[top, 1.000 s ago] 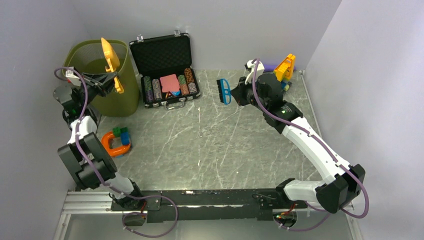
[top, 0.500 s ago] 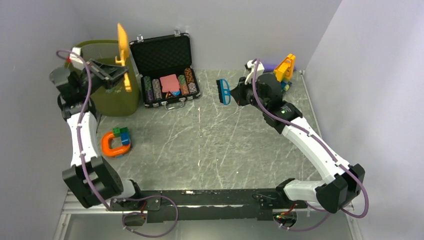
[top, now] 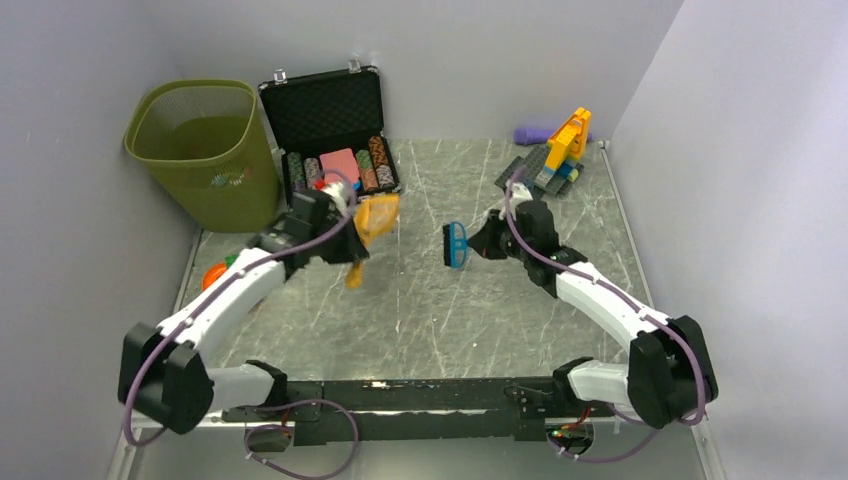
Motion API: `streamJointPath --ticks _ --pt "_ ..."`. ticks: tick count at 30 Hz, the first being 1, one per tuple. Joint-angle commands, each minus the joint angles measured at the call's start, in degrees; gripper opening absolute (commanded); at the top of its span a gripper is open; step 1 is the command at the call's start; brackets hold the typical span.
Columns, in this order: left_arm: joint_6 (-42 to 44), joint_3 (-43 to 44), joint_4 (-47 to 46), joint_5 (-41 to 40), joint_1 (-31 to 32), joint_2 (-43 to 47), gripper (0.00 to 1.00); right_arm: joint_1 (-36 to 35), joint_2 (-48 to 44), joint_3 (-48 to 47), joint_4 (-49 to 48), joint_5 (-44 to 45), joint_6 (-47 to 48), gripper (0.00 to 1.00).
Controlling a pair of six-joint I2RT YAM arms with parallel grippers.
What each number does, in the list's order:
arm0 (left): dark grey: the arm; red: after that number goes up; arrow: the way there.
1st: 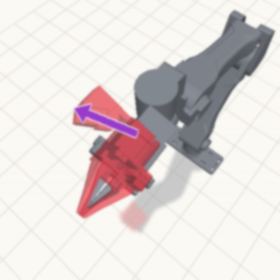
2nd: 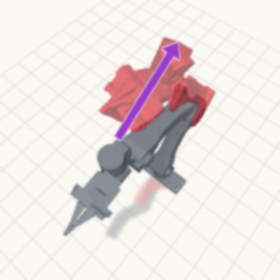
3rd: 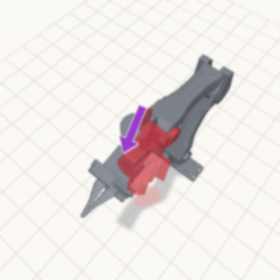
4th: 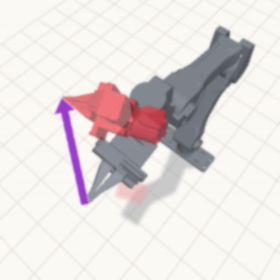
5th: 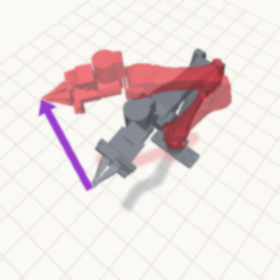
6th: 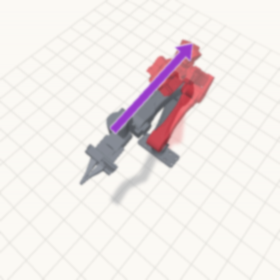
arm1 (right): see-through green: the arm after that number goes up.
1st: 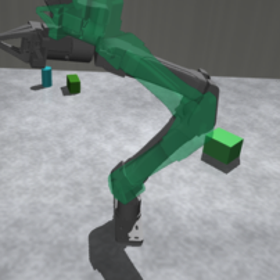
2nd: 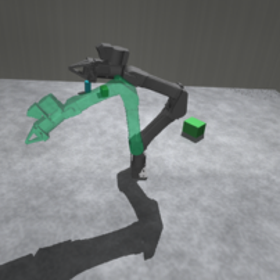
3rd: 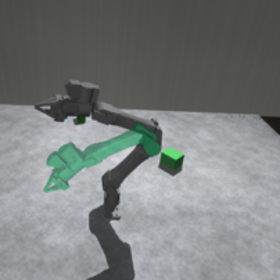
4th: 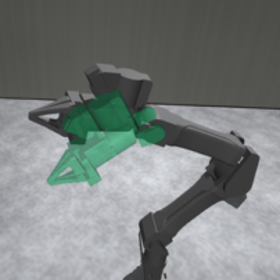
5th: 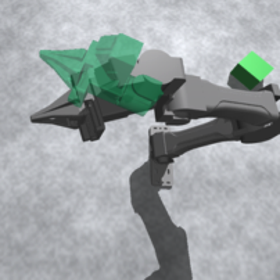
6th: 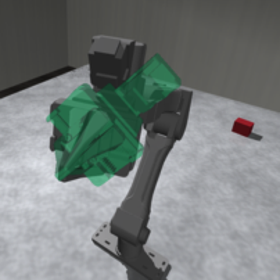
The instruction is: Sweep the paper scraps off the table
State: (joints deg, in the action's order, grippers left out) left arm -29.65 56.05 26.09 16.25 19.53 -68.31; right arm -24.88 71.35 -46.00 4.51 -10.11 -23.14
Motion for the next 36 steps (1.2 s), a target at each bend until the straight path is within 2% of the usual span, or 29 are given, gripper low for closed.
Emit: streamJointPath --ticks 1,3,6,10,13,14,15,16,17,18,19,23,24,29,36 --pt "3.0 -1.8 1.8 -22.8 13.6 -3.6 0.00 5.9 -4.5 11.3 -21.7 -9.0 -14.6 0.00" --pt "2.5 -0.9 3.2 -29.4 18.0 -7.4 0.00 8.3 -4.5 14.7 -26.4 -11.7 -17.9 0.00" --pt "1.9 0.6 4.2 -34.4 21.0 -12.3 0.00 11.8 -2.9 19.5 -35.2 -16.2 -23.5 0.00" --pt "1.6 1.5 3.6 -35.8 21.7 -15.7 0.00 15.9 0.1 23.4 -46.3 -20.8 -29.5 0.00" --pt "1.8 1.4 2.5 -35.5 21.7 -16.3 0.00 17.5 2.7 21.8 -48.4 -23.3 -30.8 0.00" --pt "2.3 1.3 2.1 -34.9 21.7 -16.4 0.03 17.9 3.4 20.9 -48.6 -24.5 -30.8 0.00" --pt "2.6 1.3 2.0 -34.7 21.8 -16.0 0.19 18.2 4.2 19.6 -48.7 -25.6 -30.6 0.07" --pt "2.3 1.0 2.1 -35.1 21.8 -15.4 0.43 18.3 4.5 18.0 -46.3 -25.7 -29.9 0.41" --pt "2.2 0.6 1.9 -35.5 21.8 -14.2 0.77 18.4 4.3 15.7 -41.5 -24.4 -28.5 0.91" --pt "2.0 0.0 1.7 -36.3 21.8 -12.6 0.95 18.4 3.6 13.3 -35.7 -22.3 -24.6 0.98" --pt "2.1 -0.7 1.6 -37.0 21.7 -10.9 0.99 18.4 2.4 11.3 -30.3 -19.8 -21.2 0.99" --pt "3.5 -1.0 3.2 -39.8 21.8 -3.0 0.99 18.4 -1.3 3.5 -12.0 -11.9 -10.1 1.00" --pt "3.8 -0.8 4.0 -40.8 21.8 -1.5 0.99 18.4 -3.0 2.7 -10.1 -11.0 -8.4 1.00" --pt "4.5 -0.7 5.6 -44.8 21.7 7.7 0.99 18.4 -14.0 4.4 -10.0 -6.8 -5.3 1.00" --pt "5.7 -5.3 1.8 -47.2 21.7 22.3 1.00 18.3 -26.7 9.0 -15.3 -5.8 -3.2 1.00"
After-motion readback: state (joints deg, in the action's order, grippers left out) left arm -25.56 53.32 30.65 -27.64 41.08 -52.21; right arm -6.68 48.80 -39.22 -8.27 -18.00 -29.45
